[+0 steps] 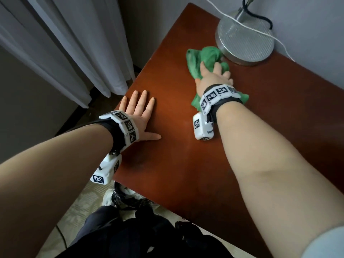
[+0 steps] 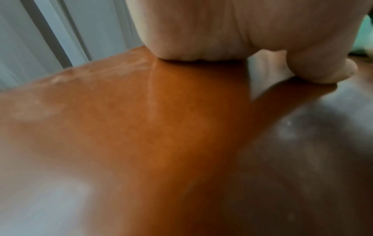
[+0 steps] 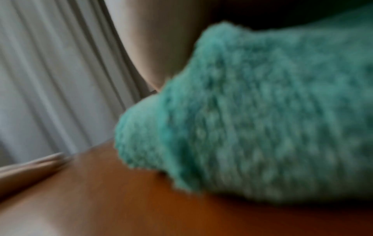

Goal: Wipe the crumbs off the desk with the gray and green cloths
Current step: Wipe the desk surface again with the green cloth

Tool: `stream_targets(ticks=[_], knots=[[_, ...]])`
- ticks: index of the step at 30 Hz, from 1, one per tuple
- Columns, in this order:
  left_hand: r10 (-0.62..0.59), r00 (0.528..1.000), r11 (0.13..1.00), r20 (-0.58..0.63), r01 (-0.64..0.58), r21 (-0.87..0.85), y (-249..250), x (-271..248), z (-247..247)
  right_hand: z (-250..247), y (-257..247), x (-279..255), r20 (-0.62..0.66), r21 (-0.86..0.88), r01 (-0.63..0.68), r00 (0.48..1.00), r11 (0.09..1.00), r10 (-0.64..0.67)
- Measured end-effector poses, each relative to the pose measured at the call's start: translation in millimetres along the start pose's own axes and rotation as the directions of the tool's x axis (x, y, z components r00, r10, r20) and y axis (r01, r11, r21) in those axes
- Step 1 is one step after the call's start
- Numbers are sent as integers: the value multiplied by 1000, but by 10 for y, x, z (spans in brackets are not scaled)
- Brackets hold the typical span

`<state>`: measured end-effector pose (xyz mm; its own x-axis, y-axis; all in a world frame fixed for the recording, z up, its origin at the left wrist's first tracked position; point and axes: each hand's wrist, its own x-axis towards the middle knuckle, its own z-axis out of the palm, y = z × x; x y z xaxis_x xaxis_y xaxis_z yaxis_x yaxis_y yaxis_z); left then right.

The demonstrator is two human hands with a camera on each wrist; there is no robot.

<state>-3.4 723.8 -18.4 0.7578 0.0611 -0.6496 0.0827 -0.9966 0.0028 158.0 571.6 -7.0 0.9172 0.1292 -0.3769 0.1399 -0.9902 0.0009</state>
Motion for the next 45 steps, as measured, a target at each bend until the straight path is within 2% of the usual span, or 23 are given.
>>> stream_targets(ticks=[4,6,8,9,10,12,13,15,18,21,23,25,28,29,31,32,34,36,38,40,44,45], knots=[[14,1000,1000,-20,-14,-6,11,-33,-12,89,-76,-321,-16,-94,241,970,966,-243],[17,999,1000,-39,-18,-19,8,-39,-10,158,18,-595,29,-131,421,907,898,-421],[16,999,1000,-37,-17,-25,-1,-39,-13,189,223,-728,121,-163,534,845,829,-521],[17,999,1000,-28,-17,-25,-3,-40,-18,175,355,-708,140,-180,521,853,834,-503],[19,1000,999,-17,-20,-25,-5,-39,-22,153,486,-637,125,-191,446,895,875,-429],[23,1000,999,0,-23,-27,-11,-33,-21,105,685,-436,24,-147,158,987,976,-156],[24,1000,999,4,-24,-29,-14,-29,-20,84,719,-330,-19,-107,13,1000,994,-15],[25,1000,999,6,-25,-27,-17,-19,-20,60,640,-150,-35,-75,-130,991,989,128],[31,999,999,22,-30,-28,-23,-2,-20,-9,329,63,-13,-58,-109,994,992,108],[32,999,999,30,-31,-40,-35,7,-21,-59,3,167,-11,-94,21,1000,995,-22],[38,999,998,20,-37,-41,-40,2,-8,-75,-180,125,1,-141,154,988,978,-155],[49,999,998,0,-49,-43,-46,-2,-1,-81,-304,32,35,-210,363,931,908,-364],[68,997,996,-41,-70,-53,-72,-27,24,-54,-404,-107,160,-319,669,736,671,-658],[74,996,996,-47,-76,-42,-86,-36,34,-52,-419,-116,194,-327,717,689,616,-698],[95,994,995,-48,-96,-20,-111,-52,54,-82,-441,-22,208,-301,746,660,595,-722],[105,993,994,-46,-106,-20,-124,-58,64,-105,-463,88,188,-298,731,675,614,-713],[110,994,993,-27,-111,-31,-131,-64,68,-150,-532,361,111,-277,639,763,717,-637],[112,994,993,-4,-112,-39,-126,-45,66,-215,-620,618,10,-151,478,876,865,-482],[104,995,994,1,-104,-40,-130,-15,53,-280,-740,781,-36,-34,323,945,946,-324],[112,994,992,9,-111,-53,-131,-27,50,-298,-801,768,-15,10,263,965,965,-263],[107,994,989,12,-106,-99,-120,-6,-19,-178,-571,446,-12,-89,406,913,909,-409],[102,995,989,13,-100,-113,-118,25,-58,-154,-467,395,6,-105,410,911,906,-412]])
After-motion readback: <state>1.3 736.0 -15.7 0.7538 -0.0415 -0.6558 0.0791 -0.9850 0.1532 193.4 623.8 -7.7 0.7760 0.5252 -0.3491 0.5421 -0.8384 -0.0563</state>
